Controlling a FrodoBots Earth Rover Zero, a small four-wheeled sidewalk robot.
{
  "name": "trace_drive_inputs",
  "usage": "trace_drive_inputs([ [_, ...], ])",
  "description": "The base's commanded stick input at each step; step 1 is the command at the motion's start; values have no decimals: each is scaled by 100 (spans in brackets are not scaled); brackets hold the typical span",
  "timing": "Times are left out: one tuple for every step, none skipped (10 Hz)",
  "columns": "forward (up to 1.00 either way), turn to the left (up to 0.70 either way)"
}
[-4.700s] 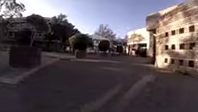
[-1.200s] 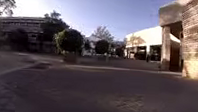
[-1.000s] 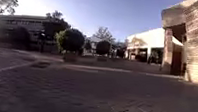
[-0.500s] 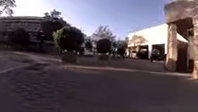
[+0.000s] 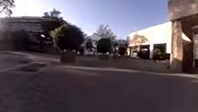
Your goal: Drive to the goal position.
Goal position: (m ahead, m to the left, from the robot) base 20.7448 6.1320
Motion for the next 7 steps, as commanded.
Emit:
trace_drive_inputs([
  [85,0],
  [85,0],
  [85,0],
  [85,0],
  [85,0],
  [85,0],
  [85,0],
])
